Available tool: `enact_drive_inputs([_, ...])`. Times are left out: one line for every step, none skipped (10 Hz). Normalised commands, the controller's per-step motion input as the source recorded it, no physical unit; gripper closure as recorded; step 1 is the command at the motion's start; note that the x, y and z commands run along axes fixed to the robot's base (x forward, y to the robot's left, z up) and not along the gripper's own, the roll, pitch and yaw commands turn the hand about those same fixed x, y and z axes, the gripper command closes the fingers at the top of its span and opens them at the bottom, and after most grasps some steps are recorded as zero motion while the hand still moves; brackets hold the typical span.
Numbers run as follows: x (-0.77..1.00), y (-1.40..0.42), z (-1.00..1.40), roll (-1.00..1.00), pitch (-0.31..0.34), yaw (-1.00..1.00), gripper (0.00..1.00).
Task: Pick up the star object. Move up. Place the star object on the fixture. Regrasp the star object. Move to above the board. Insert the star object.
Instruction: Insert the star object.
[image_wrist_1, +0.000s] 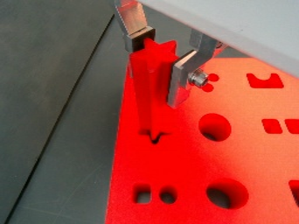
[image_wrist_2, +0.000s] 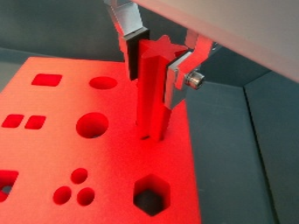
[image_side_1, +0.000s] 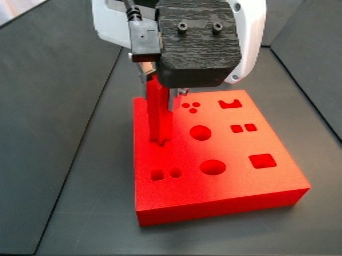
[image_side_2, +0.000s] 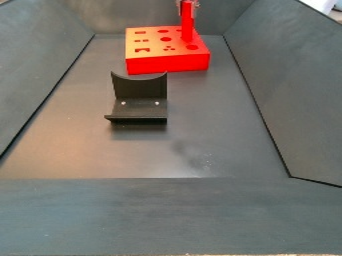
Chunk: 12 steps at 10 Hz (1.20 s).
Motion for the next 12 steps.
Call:
enact_drive_inputs([0.00, -0.23, -0.30, 0.02, 0.000, 0.05, 1.00])
enact_drive_inputs([0.00, -0.14, -0.34, 0.05, 0.000, 0.05, 1.00])
enact_drive_inputs([0.00, -0.02, -0.45, 0.09, 0.000, 0.18, 1.00])
enact_drive_inputs([0.06, 0.00, -0.61, 0.09, 0.050, 0.37, 1.00])
enact_drive_inputs([0.00, 0.06, -0.56, 0.06, 0.044, 0.44, 1.00])
enact_drive_inputs([0.00, 0.00, -0.04, 0.00, 0.004, 0.14, 1.00])
enact_drive_inputs([0.00, 0.00, -0.03, 0.00, 0.000, 0.00, 1.00])
enact_drive_inputs([0.09, 0.00, -0.21, 0.00, 0.000, 0.00, 1.00])
enact_drive_inputs([0.14, 0.00, -0.23, 0.00, 0.000, 0.00, 1.00])
enact_drive_inputs([0.13, 0.00, -0.13, 0.00, 0.009, 0.00, 1.00])
enact_drive_inputs([0.06, 0.00, -0.21, 0.00, 0.000, 0.00, 1.00])
enact_drive_inputs([0.02, 0.12, -0.26, 0.00, 0.026, 0.11, 1.00])
